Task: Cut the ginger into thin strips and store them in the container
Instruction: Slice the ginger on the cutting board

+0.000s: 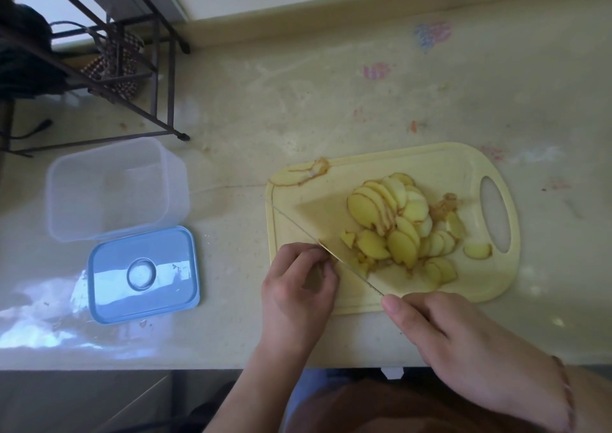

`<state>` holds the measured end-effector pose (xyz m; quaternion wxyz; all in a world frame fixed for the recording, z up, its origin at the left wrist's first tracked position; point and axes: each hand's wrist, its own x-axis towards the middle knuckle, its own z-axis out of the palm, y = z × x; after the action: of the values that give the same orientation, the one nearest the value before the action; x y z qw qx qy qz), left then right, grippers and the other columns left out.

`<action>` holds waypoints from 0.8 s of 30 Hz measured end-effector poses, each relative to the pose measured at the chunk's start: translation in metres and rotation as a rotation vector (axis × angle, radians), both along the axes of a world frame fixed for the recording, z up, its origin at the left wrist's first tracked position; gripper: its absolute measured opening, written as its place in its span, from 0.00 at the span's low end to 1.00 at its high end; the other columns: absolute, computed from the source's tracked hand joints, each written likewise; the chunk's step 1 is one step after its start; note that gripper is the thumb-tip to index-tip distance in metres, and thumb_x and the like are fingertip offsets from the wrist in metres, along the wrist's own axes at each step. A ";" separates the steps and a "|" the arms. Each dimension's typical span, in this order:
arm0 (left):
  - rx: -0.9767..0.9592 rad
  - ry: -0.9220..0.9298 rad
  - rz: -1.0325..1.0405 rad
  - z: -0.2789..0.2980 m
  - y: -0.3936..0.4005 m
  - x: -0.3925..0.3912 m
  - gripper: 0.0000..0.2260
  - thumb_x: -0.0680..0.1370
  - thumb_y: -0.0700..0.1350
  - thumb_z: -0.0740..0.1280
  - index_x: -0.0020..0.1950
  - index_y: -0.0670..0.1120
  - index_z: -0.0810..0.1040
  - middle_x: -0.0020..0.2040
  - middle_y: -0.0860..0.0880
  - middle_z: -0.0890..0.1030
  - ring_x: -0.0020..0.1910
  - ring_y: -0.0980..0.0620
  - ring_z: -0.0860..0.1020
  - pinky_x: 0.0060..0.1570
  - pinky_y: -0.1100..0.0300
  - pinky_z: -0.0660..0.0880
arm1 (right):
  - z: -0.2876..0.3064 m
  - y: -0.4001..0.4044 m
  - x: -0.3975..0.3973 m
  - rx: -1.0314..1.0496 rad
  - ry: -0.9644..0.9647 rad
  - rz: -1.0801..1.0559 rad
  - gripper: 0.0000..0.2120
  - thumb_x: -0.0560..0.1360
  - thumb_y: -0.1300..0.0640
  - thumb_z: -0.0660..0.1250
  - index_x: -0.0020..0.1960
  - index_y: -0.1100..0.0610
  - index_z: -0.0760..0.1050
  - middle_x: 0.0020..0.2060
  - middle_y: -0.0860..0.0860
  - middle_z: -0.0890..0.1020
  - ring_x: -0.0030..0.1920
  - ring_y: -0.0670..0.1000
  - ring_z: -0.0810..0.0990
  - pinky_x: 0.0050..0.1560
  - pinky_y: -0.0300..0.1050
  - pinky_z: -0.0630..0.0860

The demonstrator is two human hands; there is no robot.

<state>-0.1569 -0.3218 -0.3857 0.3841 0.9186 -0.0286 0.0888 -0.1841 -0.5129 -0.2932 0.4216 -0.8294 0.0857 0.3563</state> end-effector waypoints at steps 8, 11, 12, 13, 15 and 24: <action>0.010 0.013 -0.019 0.001 0.000 0.001 0.09 0.67 0.30 0.78 0.41 0.42 0.85 0.41 0.50 0.81 0.39 0.62 0.76 0.45 0.77 0.69 | -0.018 0.014 -0.003 -0.027 -0.059 -0.012 0.31 0.71 0.29 0.47 0.30 0.55 0.63 0.22 0.47 0.68 0.27 0.46 0.67 0.32 0.42 0.65; 0.017 -0.006 -0.032 0.001 -0.001 0.002 0.09 0.67 0.30 0.78 0.41 0.41 0.85 0.40 0.50 0.81 0.39 0.61 0.76 0.43 0.77 0.69 | -0.029 0.022 0.004 -0.015 -0.075 -0.014 0.31 0.71 0.28 0.46 0.30 0.54 0.63 0.21 0.47 0.68 0.26 0.46 0.68 0.31 0.43 0.64; 0.019 -0.014 -0.041 0.002 0.000 0.002 0.08 0.67 0.30 0.77 0.41 0.41 0.85 0.41 0.49 0.81 0.39 0.60 0.76 0.43 0.77 0.70 | -0.031 0.021 0.007 -0.003 -0.082 -0.017 0.31 0.71 0.28 0.46 0.29 0.54 0.63 0.21 0.47 0.68 0.25 0.46 0.67 0.31 0.43 0.64; 0.024 -0.022 -0.053 0.002 0.000 0.002 0.08 0.68 0.30 0.77 0.41 0.41 0.85 0.41 0.49 0.81 0.39 0.59 0.77 0.43 0.76 0.70 | -0.032 0.020 0.009 0.012 -0.082 -0.023 0.30 0.71 0.28 0.46 0.29 0.53 0.62 0.20 0.46 0.68 0.25 0.46 0.67 0.30 0.42 0.63; 0.038 -0.039 -0.078 0.002 0.002 0.002 0.07 0.68 0.30 0.77 0.42 0.41 0.85 0.41 0.48 0.81 0.40 0.57 0.78 0.43 0.72 0.73 | -0.032 0.016 0.013 0.049 -0.066 -0.047 0.29 0.72 0.30 0.46 0.29 0.54 0.61 0.20 0.46 0.65 0.24 0.45 0.65 0.31 0.43 0.63; 0.044 -0.042 -0.065 0.001 0.000 0.001 0.08 0.68 0.30 0.77 0.42 0.41 0.85 0.41 0.50 0.82 0.39 0.55 0.79 0.42 0.72 0.73 | -0.029 0.028 0.002 -0.019 -0.088 -0.057 0.30 0.69 0.28 0.45 0.28 0.52 0.62 0.20 0.46 0.68 0.24 0.44 0.67 0.30 0.40 0.64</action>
<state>-0.1563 -0.3218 -0.3850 0.3657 0.9234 -0.0682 0.0947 -0.1823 -0.4848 -0.3218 0.4272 -0.8453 0.0941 0.3067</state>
